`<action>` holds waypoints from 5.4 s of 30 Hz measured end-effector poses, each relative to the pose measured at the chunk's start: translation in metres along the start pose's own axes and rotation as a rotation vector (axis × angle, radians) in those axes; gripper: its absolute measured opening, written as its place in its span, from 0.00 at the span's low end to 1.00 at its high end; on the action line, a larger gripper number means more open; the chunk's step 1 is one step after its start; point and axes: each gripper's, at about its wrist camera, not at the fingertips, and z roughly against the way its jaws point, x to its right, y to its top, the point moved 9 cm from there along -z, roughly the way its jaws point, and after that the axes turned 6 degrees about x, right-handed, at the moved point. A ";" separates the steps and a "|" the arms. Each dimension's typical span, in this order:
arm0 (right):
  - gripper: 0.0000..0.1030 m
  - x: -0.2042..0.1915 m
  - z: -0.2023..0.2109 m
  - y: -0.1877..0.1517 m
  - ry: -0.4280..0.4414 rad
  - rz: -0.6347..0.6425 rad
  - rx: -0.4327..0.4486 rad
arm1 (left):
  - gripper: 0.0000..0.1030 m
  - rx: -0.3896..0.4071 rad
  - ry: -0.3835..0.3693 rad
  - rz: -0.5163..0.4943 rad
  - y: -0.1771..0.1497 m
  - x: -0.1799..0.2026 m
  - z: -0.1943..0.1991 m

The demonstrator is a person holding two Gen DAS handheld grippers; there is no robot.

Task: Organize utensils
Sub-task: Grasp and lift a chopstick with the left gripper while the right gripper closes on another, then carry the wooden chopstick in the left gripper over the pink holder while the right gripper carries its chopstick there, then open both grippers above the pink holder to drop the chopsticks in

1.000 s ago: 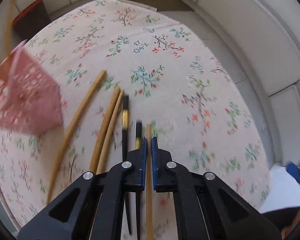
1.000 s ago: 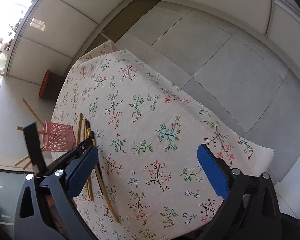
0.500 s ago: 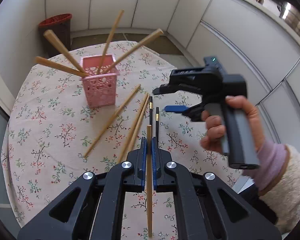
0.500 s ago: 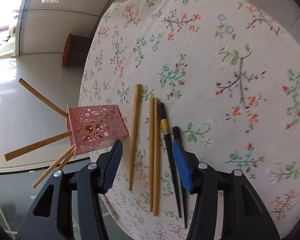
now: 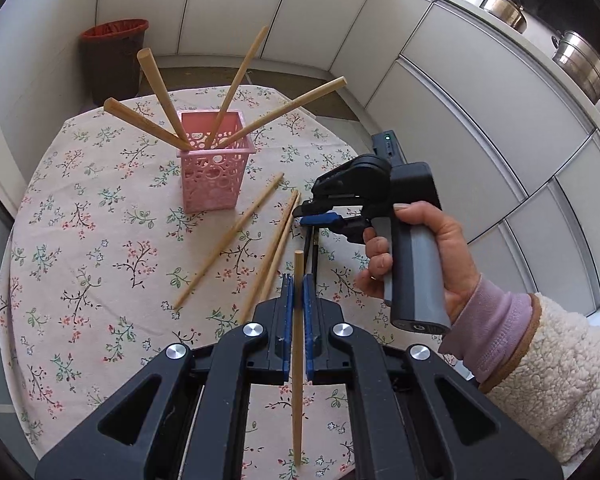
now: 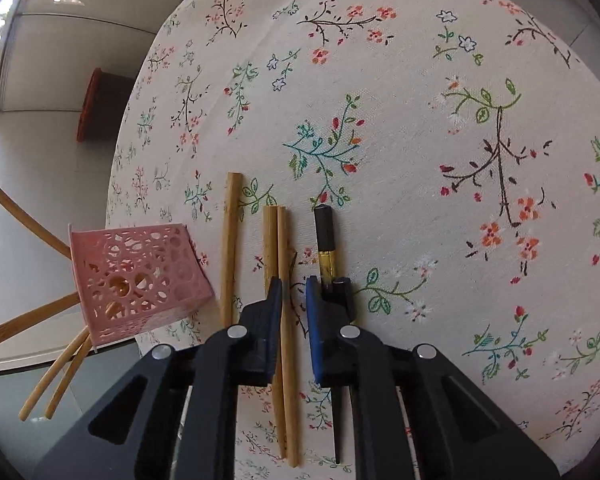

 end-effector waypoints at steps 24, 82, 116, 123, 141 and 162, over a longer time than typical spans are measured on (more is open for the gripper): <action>0.05 -0.020 0.033 -0.017 -0.038 0.218 0.181 | 0.05 0.068 0.023 -0.010 0.007 0.004 0.033; 0.06 -0.125 0.326 -0.022 0.336 0.608 0.674 | 0.27 0.145 0.179 -0.106 0.153 0.010 0.046; 0.06 -0.067 0.319 -0.018 0.360 0.501 0.601 | 0.04 0.125 0.262 0.021 0.129 0.004 -0.009; 0.06 -0.071 0.340 -0.042 0.358 0.519 0.615 | 0.03 0.208 0.211 -0.048 0.110 0.036 0.058; 0.06 -0.097 0.365 -0.061 0.340 0.607 0.655 | 0.03 0.434 0.282 -0.093 0.197 0.045 0.149; 0.06 -0.159 0.335 -0.038 0.367 0.643 0.698 | 0.24 0.451 0.259 0.151 0.197 -0.037 0.090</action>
